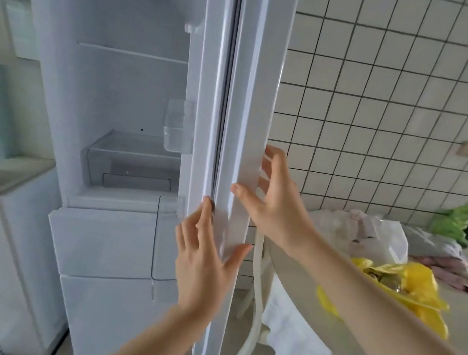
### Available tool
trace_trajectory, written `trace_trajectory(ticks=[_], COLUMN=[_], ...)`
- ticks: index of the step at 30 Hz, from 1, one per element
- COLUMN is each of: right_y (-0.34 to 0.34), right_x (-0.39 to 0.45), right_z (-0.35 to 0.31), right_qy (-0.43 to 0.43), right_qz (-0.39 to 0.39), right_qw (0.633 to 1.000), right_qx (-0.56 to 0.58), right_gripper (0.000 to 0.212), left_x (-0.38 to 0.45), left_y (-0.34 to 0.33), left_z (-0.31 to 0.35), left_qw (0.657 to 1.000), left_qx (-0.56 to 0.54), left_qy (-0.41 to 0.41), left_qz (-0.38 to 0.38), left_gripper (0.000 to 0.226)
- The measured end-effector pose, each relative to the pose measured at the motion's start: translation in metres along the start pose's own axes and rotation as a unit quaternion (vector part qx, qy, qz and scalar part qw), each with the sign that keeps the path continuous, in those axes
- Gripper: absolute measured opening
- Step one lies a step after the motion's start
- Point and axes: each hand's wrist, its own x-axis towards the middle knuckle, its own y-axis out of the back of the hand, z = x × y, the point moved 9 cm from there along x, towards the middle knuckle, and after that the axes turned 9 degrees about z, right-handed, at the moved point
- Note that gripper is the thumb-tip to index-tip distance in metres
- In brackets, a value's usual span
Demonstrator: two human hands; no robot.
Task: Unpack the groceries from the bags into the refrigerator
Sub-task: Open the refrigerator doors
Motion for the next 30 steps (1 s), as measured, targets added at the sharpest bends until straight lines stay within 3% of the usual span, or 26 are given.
trace_trajectory(ticks=[11,20,27,30], right_y=[0.105,0.154,0.172,0.176], right_x=[0.022,0.042,0.04,0.033], right_z=[0.074,0.111,0.124,0.133], right_qy=[-0.04,-0.025,0.04,0.031], right_qz=[0.023,0.011,0.005,-0.034], right_qw=[0.999,1.0,0.994,0.995], right_qx=[0.022,-0.004,-0.098,-0.084], right_gripper=[0.032,0.012,0.041,0.058], left_x=[-0.032,-0.042,-0.04,-0.044], left_y=[-0.108,-0.168,-0.179,-0.177], left_z=[0.066,0.094,0.112,0.115], left_qw=[0.997,0.996,0.998,0.999], left_qx=[-0.069,-0.034,-0.001,0.026], left_qy=[-0.041,-0.067,-0.066,-0.042], left_qz=[-0.02,-0.048,-0.002,0.008], left_gripper=[0.088,0.093,0.089,0.089])
